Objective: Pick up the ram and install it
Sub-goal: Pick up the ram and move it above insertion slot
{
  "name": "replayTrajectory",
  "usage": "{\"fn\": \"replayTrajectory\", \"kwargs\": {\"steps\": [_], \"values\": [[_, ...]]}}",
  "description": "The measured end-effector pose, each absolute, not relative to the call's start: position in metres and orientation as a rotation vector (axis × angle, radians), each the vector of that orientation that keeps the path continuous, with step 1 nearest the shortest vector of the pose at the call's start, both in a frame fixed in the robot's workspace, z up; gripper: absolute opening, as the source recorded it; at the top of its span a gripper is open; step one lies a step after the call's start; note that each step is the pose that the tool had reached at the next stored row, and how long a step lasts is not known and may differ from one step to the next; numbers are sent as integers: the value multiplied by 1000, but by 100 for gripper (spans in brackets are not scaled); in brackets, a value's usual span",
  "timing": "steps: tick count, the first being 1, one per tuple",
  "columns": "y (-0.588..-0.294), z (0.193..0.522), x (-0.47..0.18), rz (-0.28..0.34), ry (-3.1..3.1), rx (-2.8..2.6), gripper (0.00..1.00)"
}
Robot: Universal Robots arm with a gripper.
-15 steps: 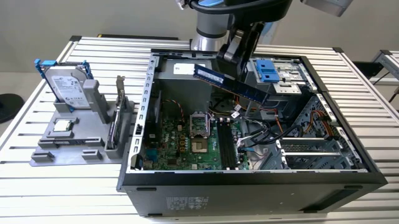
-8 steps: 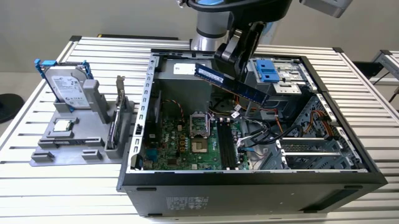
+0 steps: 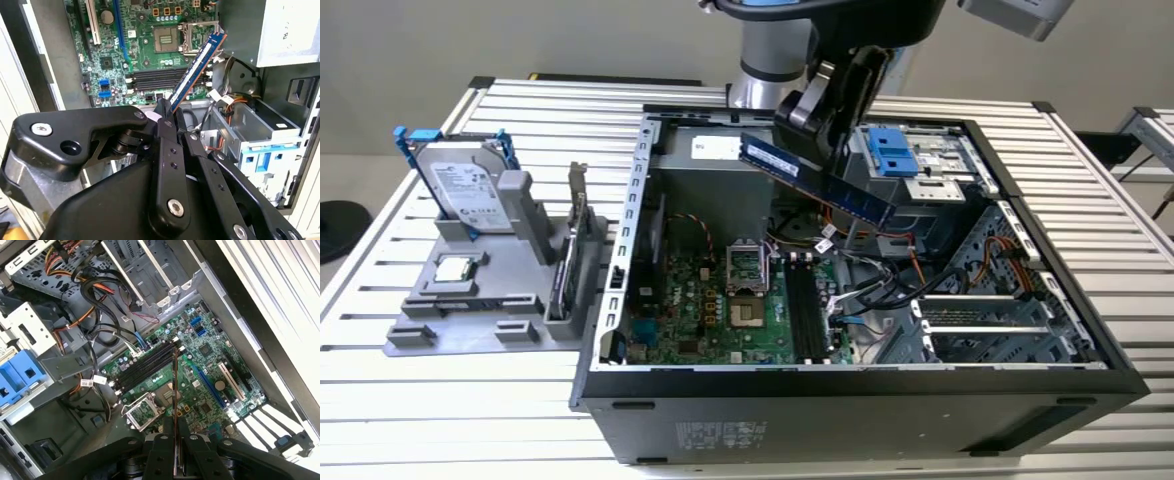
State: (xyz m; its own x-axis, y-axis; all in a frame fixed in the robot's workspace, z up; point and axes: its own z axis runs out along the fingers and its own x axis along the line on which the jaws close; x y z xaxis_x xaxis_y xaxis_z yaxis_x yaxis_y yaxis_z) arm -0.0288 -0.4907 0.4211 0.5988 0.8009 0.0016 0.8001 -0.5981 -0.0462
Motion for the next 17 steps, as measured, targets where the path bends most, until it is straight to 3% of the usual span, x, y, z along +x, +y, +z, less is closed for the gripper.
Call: {"fn": "replayTrajectory", "kwargs": {"steps": [17], "values": [[-491,421,-29,26,-1223,-2847,0]]}}
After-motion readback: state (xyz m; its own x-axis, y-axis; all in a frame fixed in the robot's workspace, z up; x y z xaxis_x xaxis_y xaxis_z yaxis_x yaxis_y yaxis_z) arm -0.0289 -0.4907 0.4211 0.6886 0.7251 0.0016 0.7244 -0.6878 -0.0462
